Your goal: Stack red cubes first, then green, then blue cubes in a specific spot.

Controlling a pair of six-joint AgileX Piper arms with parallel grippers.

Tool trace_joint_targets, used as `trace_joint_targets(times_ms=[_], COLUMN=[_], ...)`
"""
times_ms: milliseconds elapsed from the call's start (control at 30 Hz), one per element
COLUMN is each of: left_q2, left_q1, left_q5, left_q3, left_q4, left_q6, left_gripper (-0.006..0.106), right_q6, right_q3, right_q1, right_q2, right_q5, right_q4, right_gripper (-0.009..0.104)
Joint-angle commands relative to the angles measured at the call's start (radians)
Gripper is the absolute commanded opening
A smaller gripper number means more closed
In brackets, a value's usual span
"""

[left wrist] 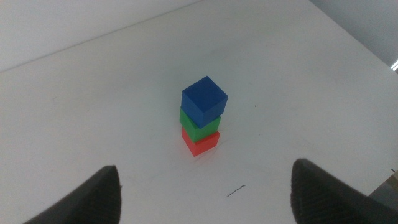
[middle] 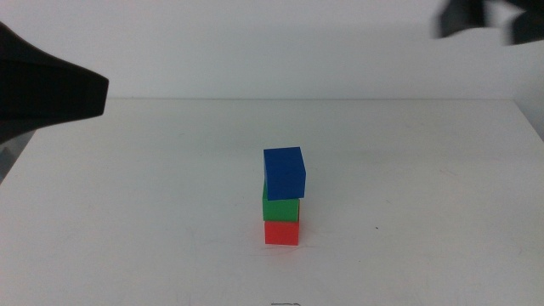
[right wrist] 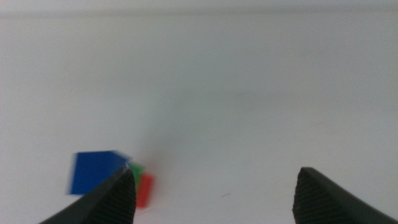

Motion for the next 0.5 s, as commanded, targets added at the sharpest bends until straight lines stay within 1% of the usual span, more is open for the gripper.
trace_joint_targets(times_ms=[0, 233, 267, 367, 467], left_q2=[-0.004, -0.004, -0.004, -0.004, -0.004], left_q1=[-0.002, -0.002, -0.002, -0.002, -0.002], left_q5=[-0.061, -0.061, -0.061, -0.061, -0.061], left_q3=[-0.022, -0.022, -0.022, -0.022, -0.022], left_q4=[-0.024, -0.024, -0.024, -0.024, -0.024], left_q6=[0.000, 0.000, 0.000, 0.000, 0.000], left_gripper=[0.094, 0.094, 0.094, 0.094, 0.094], right_q6=[-0.077, -0.200, -0.209, -0.270, -0.343], right_q3=[0.073, 0.369, 0.403, 0.477, 0.511], right_q1=[-0.077, -0.306, -0.335, -0.396, -0.427], right_q2=[-0.146, -0.443, -0.471, -0.519, -0.535], right_q5=[-0.123, -0.342, -0.368, -0.438, -0.474], right_q4=[-0.005, 0.026, 0.042, 0.116, 0.171], right_gripper=[0.065, 0.065, 0.065, 0.065, 0.065])
